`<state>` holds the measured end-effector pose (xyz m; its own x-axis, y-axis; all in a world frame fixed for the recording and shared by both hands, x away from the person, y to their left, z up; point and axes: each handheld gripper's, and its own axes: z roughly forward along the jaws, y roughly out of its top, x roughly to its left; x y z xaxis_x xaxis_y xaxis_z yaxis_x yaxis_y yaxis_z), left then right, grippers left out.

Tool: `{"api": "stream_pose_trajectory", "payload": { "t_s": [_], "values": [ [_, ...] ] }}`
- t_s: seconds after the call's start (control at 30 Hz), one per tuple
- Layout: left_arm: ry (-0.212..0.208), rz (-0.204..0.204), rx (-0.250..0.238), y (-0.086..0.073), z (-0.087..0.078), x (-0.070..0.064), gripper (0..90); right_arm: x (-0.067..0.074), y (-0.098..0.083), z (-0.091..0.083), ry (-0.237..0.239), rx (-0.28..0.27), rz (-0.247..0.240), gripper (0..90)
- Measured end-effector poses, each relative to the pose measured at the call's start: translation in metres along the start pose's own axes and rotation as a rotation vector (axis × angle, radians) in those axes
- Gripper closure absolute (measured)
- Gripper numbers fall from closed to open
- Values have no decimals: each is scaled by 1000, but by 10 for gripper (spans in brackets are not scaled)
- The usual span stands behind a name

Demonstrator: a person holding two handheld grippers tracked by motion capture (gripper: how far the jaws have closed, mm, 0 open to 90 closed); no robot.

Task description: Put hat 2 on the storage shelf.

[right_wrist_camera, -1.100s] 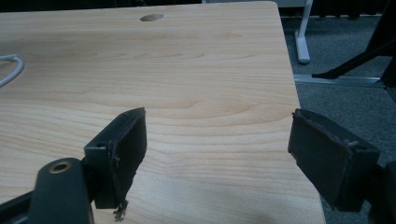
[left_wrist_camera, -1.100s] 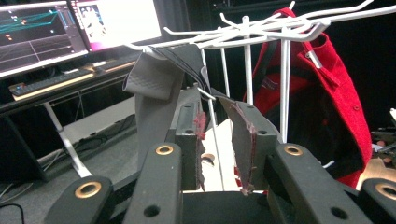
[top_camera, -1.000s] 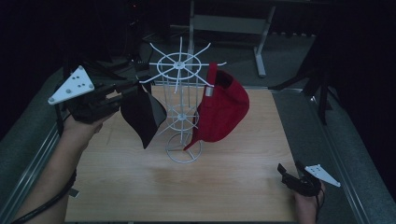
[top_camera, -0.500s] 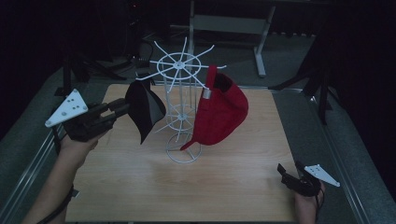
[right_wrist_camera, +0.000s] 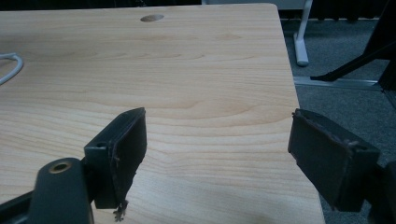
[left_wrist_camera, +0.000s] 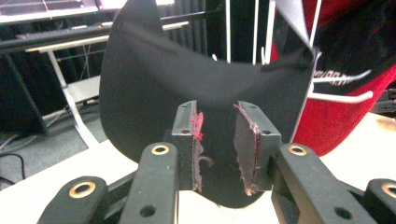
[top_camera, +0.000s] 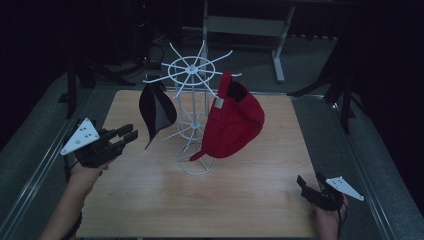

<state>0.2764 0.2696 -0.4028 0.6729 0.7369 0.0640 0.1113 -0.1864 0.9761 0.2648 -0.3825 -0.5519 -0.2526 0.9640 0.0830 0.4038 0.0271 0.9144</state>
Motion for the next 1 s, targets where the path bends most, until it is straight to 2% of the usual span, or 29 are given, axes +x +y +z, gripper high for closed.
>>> {"api": "stream_pose_trajectory", "payload": {
  "t_s": [0.07,0.2,0.23,0.27,0.37,0.43,0.53,0.63,1.0],
  "values": [
    [9,0,14,-7,0,-1,709,0,0,0,1,1,-3,192],
    [3,-42,21,-26,-1,1,710,0,0,0,1,0,-5,192],
    [3,-42,21,-26,-1,1,710,0,0,0,1,0,-5,192],
    [3,-58,32,-35,-1,2,710,1,0,0,2,0,-6,191],
    [-2,-81,49,-50,-1,2,710,1,0,0,2,0,-5,192],
    [7,-76,59,-56,-1,0,710,0,0,0,2,1,-4,192],
    [9,-102,58,-68,-2,0,710,1,0,0,2,1,-6,192],
    [9,-114,84,-81,-1,-1,710,1,0,0,2,1,-5,191],
    [17,-157,100,-109,-7,-2,711,1,-1,1,-1,2,-13,191]
  ]
}}
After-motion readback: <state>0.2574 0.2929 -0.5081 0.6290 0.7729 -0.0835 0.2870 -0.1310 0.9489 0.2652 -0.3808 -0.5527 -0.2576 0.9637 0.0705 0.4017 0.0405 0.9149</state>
